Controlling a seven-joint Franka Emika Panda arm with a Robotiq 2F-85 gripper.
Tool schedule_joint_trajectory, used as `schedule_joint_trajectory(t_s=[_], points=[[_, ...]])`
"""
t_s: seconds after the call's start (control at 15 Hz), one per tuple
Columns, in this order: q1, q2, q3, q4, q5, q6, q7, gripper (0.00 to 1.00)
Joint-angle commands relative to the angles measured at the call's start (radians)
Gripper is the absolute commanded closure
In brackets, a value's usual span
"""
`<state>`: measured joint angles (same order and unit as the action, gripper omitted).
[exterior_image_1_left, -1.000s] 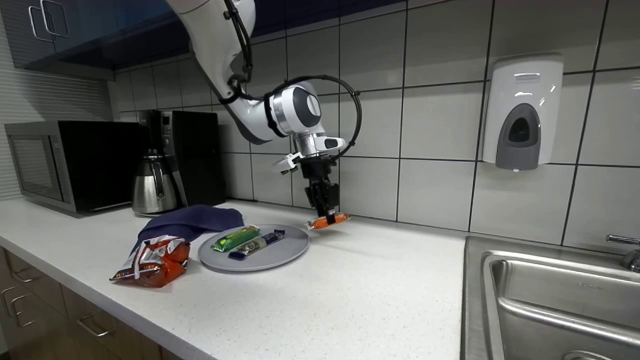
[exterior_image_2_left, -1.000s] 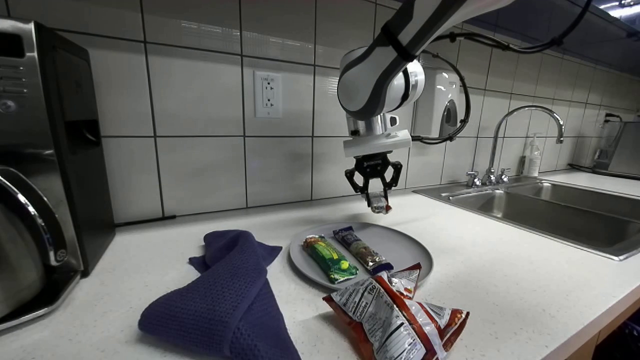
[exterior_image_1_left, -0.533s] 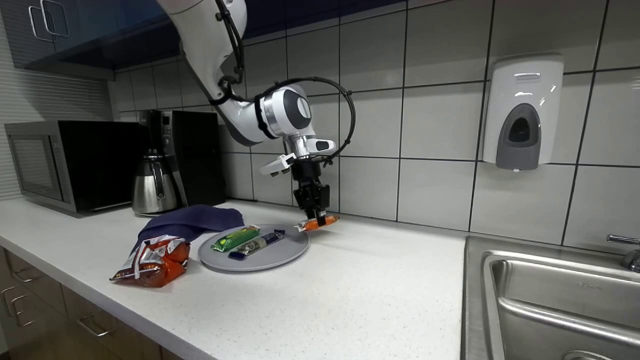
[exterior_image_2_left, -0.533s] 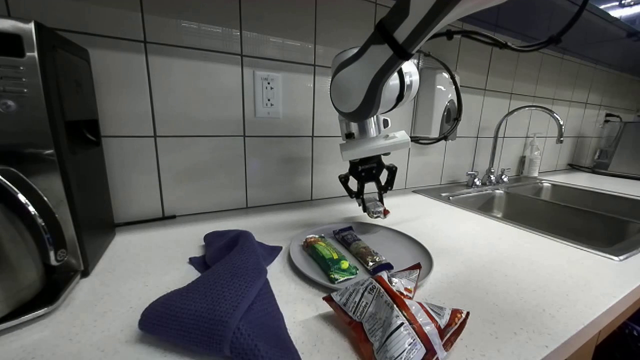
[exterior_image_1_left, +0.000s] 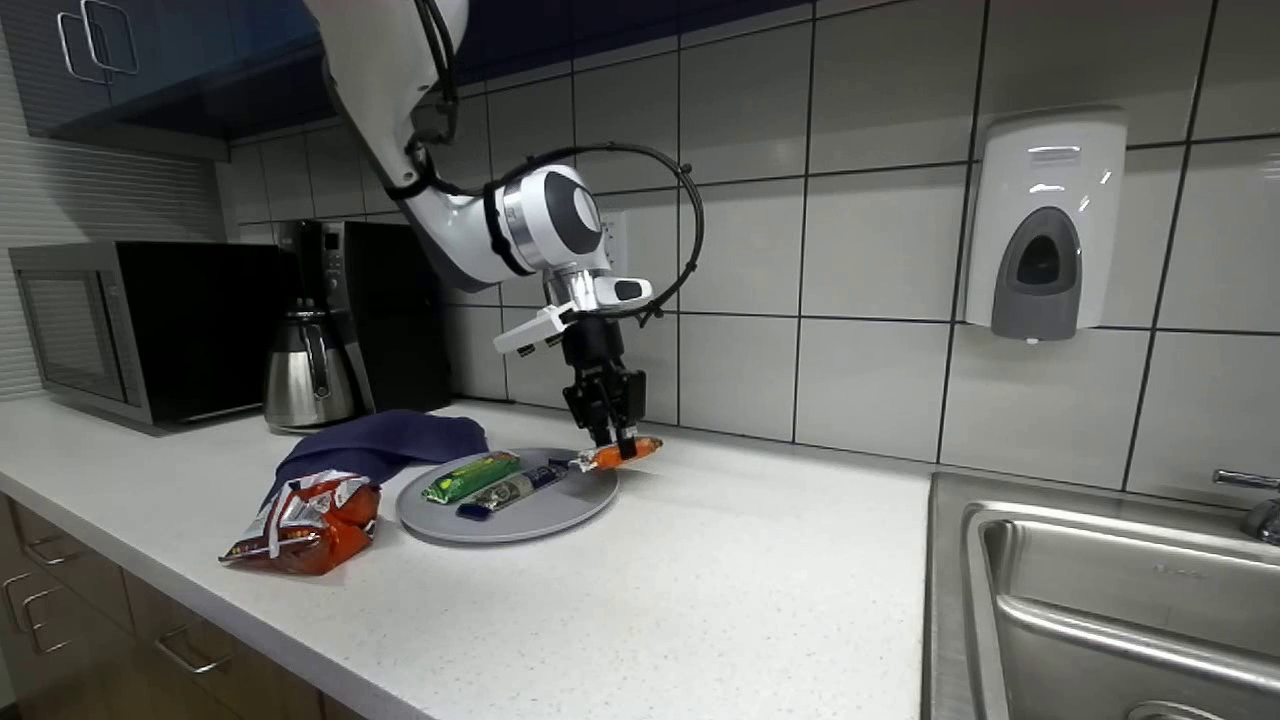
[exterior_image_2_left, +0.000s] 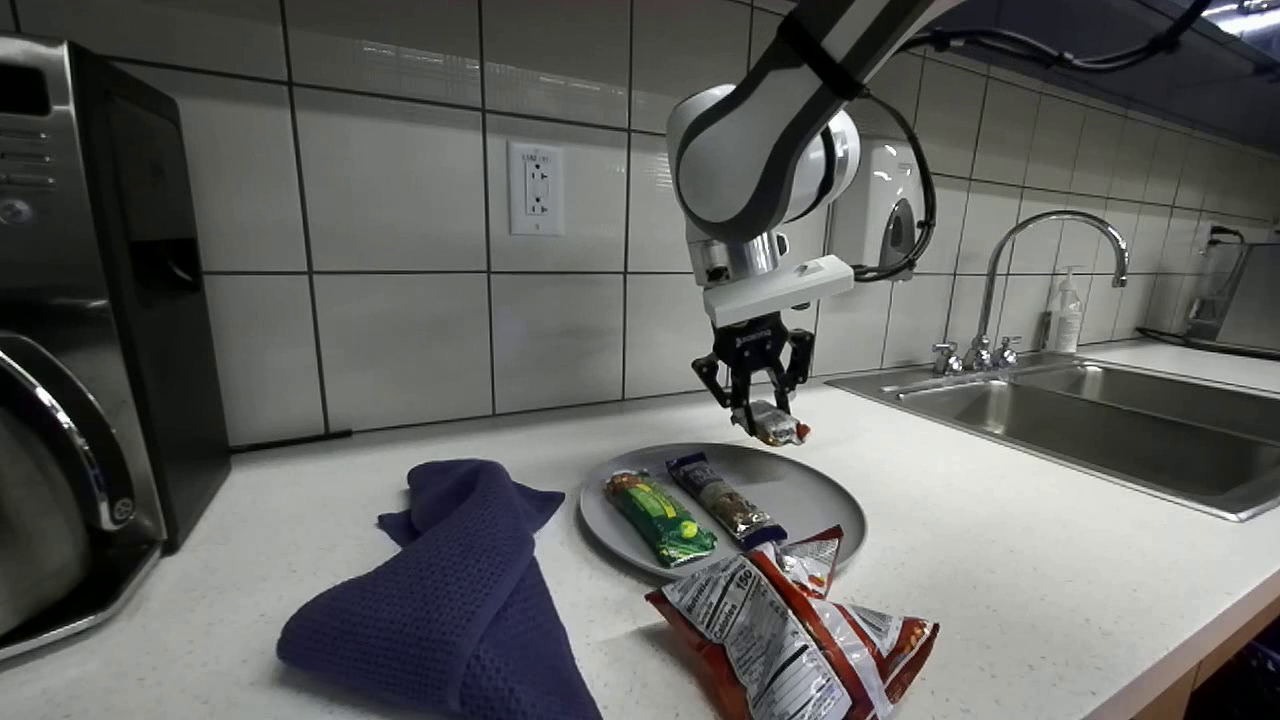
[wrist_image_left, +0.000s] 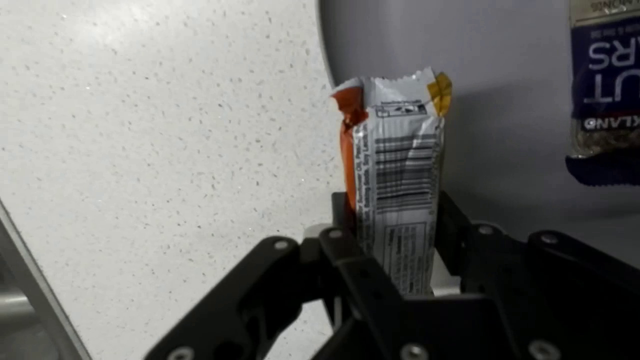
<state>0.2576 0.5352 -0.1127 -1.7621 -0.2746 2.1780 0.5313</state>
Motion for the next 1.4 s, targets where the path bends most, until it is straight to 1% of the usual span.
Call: schedule_joint_trajectory(t_s=[0.0,0.2,0.67,1.07,1.33], points=[[-0.004,-0.116,0.013,-0.127,-0.048,0.024,-0.031,0.83],[-0.014,-0.162,0.024,-0.186,-0.062,0.048,-0.044,0.83],[-0.062,-0.228,0.079,-0.308,0.035,0.143,-0.144,0.83],[-0.097,-0.244,0.111,-0.362,0.129,0.157,-0.267,0.83],[-0.108,-0.235,0.121,-0.374,0.149,0.148,-0.336,0.83]])
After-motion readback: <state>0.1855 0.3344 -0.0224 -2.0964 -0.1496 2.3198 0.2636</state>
